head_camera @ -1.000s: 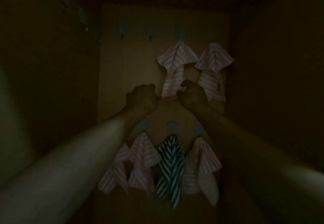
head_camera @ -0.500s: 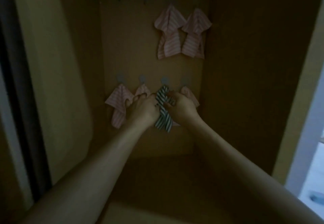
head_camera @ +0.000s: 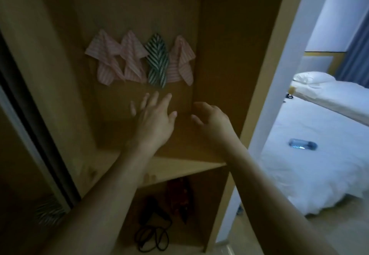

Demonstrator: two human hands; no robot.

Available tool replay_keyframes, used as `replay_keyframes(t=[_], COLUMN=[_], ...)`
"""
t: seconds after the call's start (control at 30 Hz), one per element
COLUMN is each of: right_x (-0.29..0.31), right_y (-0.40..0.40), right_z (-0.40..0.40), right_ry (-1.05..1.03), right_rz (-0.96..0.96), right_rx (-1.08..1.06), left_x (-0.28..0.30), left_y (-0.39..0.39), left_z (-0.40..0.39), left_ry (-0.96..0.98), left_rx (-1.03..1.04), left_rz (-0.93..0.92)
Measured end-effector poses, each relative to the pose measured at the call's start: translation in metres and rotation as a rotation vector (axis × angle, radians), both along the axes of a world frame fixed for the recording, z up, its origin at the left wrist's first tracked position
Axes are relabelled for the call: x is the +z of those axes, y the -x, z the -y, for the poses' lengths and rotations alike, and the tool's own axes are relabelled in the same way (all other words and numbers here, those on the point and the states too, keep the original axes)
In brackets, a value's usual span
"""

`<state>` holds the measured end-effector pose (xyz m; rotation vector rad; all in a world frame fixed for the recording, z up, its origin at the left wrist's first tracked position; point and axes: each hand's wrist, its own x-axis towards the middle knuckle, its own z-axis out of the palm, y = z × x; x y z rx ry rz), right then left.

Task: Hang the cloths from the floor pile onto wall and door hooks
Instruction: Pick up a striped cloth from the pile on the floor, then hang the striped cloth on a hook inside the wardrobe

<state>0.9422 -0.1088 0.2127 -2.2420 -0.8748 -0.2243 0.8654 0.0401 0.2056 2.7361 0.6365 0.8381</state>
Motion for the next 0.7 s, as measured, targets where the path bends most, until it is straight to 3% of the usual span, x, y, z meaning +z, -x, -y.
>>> replay_keyframes(t=[0.37, 0.7], right_x=[-0.075, -0.131], right_y=[0.069, 0.135], right_z=[0.209, 0.401], right_ry=[0.014, 0.051], right_rz=[-0.097, -0.197], right_rx=[-0.227, -0.524], left_x=[-0.069, -0.125], left_y=[0.049, 0.061], left_z=[0.218, 0.392], left_ry=[0.157, 0.151], left_rx=[-0.155, -0.441], left_rz=[-0.094, -0.213])
